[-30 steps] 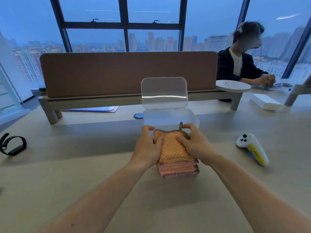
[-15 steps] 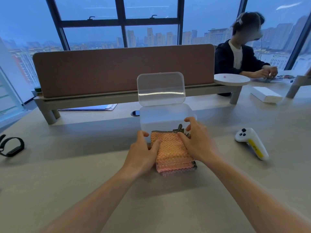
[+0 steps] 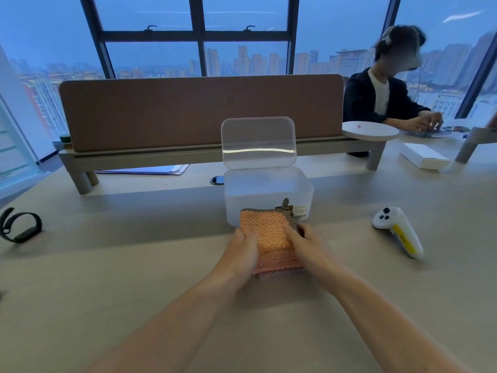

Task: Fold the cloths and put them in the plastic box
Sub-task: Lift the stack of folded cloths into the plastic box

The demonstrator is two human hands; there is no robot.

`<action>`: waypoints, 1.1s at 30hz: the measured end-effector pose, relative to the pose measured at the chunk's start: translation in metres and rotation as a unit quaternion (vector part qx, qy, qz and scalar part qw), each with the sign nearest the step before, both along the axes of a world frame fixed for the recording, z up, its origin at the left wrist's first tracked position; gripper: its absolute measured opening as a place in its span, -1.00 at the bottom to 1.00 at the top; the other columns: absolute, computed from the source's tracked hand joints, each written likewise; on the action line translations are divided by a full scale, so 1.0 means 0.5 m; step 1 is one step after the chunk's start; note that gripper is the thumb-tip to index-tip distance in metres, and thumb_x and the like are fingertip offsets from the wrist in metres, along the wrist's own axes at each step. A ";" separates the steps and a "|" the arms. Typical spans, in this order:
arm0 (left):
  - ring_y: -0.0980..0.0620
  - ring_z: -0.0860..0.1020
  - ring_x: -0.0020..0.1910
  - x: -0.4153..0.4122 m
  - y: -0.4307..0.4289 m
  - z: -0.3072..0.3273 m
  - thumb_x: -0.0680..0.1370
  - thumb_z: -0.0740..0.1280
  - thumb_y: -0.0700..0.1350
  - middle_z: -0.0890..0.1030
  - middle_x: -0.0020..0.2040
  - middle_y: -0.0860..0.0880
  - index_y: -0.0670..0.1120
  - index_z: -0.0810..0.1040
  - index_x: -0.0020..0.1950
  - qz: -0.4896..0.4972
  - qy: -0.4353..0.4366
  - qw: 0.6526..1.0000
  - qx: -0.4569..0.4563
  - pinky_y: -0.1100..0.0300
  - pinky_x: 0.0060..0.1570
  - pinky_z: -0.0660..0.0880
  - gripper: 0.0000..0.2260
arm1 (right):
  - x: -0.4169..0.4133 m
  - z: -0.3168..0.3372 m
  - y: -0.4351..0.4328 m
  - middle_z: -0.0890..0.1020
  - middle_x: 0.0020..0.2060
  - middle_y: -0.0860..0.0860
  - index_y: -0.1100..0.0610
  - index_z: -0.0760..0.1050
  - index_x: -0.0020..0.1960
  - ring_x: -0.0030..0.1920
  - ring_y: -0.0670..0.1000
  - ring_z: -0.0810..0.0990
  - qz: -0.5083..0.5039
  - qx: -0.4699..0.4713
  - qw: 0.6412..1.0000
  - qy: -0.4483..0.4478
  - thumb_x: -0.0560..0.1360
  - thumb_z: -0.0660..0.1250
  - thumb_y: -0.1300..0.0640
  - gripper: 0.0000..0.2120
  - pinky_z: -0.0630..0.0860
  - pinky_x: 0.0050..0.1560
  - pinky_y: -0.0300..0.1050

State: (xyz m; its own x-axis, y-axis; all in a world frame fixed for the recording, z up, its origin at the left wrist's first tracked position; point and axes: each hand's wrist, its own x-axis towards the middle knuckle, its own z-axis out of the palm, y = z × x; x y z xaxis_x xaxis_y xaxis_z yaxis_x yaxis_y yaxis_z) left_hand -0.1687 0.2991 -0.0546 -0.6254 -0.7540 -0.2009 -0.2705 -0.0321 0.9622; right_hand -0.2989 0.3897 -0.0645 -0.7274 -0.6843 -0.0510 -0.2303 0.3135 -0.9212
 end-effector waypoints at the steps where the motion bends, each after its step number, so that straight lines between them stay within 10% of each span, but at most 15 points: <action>1: 0.00 0.58 0.29 -0.013 0.011 -0.003 0.60 0.19 0.23 0.61 0.31 0.02 0.03 0.44 0.43 -0.002 0.016 1.000 0.021 -0.01 0.39 0.44 -0.52 | 0.008 0.000 -0.004 0.60 0.20 -0.04 -0.02 0.46 0.25 0.22 0.01 0.56 0.003 -0.011 1.000 -0.011 0.64 0.23 -0.14 -0.72 0.47 0.31 -0.01; 4: -0.11 0.59 0.25 -0.038 0.003 -0.025 0.37 0.21 0.27 0.61 0.29 -0.07 -0.02 0.39 0.41 0.028 0.016 0.998 0.060 -0.13 0.36 0.47 -0.33 | -0.001 0.003 -0.013 0.62 0.04 -0.04 0.00 0.47 0.16 0.05 -0.02 0.59 0.001 -0.014 0.999 -0.041 0.64 0.24 -0.09 -0.80 0.54 0.09 -0.02; 7: -0.21 0.66 0.12 -0.021 -0.002 0.007 0.49 0.28 0.08 0.67 0.14 -0.17 -0.12 0.47 0.27 0.044 0.004 0.993 0.110 -0.25 0.24 0.56 -0.57 | -0.008 0.015 -0.002 0.56 -0.14 -0.07 0.00 0.44 0.05 -0.18 -0.14 0.50 0.017 -0.012 0.998 -0.065 0.64 0.26 -0.08 -0.85 0.37 -0.26 -0.21; 13: -0.13 0.65 -0.06 -0.020 -0.024 0.047 0.58 0.43 -0.16 0.68 0.01 -0.21 -0.25 0.60 0.16 0.052 0.039 0.970 0.236 0.08 -0.26 0.60 -0.78 | -0.004 -0.003 0.007 0.62 0.15 -0.01 0.10 0.45 0.41 0.15 0.02 0.61 0.001 0.008 1.000 -0.025 0.61 0.33 0.05 -0.60 0.57 0.23 0.02; 17: -0.20 0.69 0.06 -0.030 -0.020 0.047 0.42 0.59 -0.13 0.73 0.06 -0.24 -0.21 0.61 0.24 0.020 0.030 0.960 0.279 -0.02 -0.05 0.68 -0.57 | -0.004 -0.002 0.023 0.64 -0.01 -0.12 0.02 0.49 0.34 0.00 -0.09 0.64 0.002 -0.023 0.997 -0.071 0.64 0.28 0.15 -0.72 0.61 -0.07 -0.16; 22: -0.24 0.71 0.04 -0.046 -0.006 0.051 0.42 0.58 -0.17 0.74 0.04 -0.24 -0.21 0.62 0.23 -0.012 0.035 0.969 0.244 -0.18 0.11 0.65 -0.59 | -0.012 -0.017 0.036 0.74 0.04 0.04 0.04 0.60 0.22 0.06 0.07 0.73 -0.010 -0.074 0.984 -0.161 0.63 0.32 0.13 -0.81 0.63 0.19 0.15; 27: -0.19 0.70 0.01 -0.041 -0.004 0.055 0.48 0.49 -0.23 0.64 0.18 -0.24 -0.12 0.44 0.33 -0.010 0.085 0.977 0.197 -0.01 -0.21 0.68 -0.54 | -0.029 0.003 0.037 0.71 0.10 0.25 0.22 0.59 0.23 0.02 0.16 0.67 -0.009 -0.106 0.947 -0.302 0.57 0.33 0.18 -0.74 0.59 0.09 0.07; 33: -0.13 0.65 0.02 -0.016 -0.046 0.067 0.57 0.24 -0.24 0.60 0.27 -0.21 -0.04 0.44 0.36 -0.045 0.155 0.975 0.150 0.03 -0.13 0.63 -0.64 | -0.039 0.063 0.031 0.71 0.13 0.15 0.15 0.53 0.29 0.23 0.24 0.65 0.121 -0.108 0.926 -0.340 0.53 0.38 0.03 -0.63 0.59 0.22 0.16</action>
State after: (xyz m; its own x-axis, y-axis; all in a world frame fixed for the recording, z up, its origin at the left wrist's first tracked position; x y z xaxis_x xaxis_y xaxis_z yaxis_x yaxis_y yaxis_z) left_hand -0.1765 0.2764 -0.0213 -0.7520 -0.6295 -0.1953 0.0164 -0.3142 0.9492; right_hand -0.3186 0.4051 -0.0331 -0.4019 -0.8705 -0.2839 0.3867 0.1197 -0.9144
